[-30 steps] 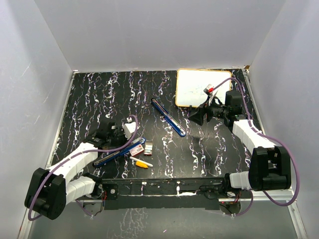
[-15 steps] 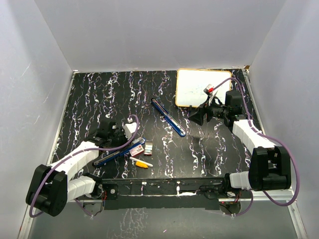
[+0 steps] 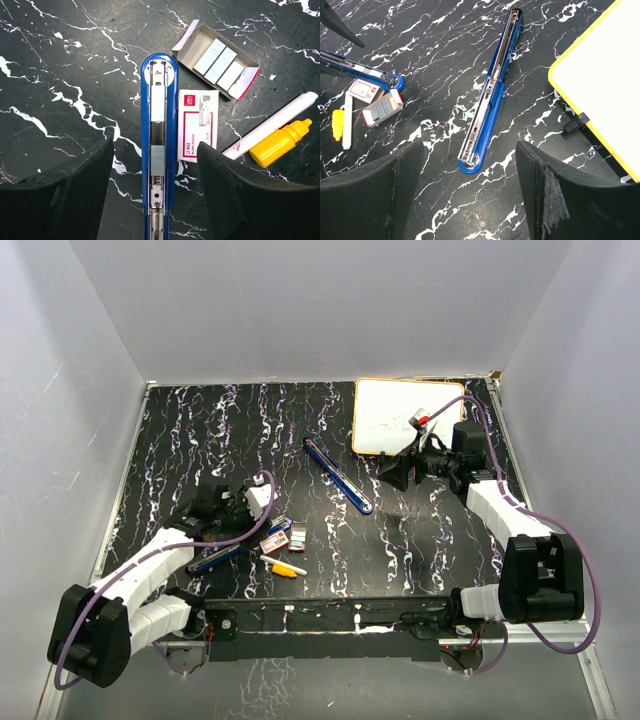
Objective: Load the staples into the stapler
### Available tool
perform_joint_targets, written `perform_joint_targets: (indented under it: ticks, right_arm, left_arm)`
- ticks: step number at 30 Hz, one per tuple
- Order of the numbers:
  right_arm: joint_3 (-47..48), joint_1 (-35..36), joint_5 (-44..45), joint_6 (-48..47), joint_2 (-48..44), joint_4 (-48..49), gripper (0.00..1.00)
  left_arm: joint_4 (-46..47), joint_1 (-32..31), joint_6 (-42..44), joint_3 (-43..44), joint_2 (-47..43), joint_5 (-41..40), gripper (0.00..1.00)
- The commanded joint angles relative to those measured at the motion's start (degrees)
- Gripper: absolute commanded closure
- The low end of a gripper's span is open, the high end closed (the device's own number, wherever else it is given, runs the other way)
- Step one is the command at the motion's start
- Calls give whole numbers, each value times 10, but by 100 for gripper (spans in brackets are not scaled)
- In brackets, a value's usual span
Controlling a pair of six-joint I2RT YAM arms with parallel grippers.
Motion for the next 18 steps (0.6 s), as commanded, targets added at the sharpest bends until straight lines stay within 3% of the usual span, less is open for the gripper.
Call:
perform_joint_targets:
  ticks: [1,6,10,14,18]
  right_arm:
    - [5,-3,-3,-5,-17,15,23]
    - [39,21,47,-47,9,-44,23]
    - [65,97,163,-107,38,-105,18]
    - [55,130,191,-120,43,-102,16]
    - [41,142,200,-120,45,-81,16]
  left_arm:
    - [-67,3,42,44,-12,-15,34]
    - [-117,3,90,79,6,-11,31]
    - [-129,3,93,111,54,7,32]
    - [-211,3,121,151,104,-2,33]
    - [-231,3,135,145,103,-24,34]
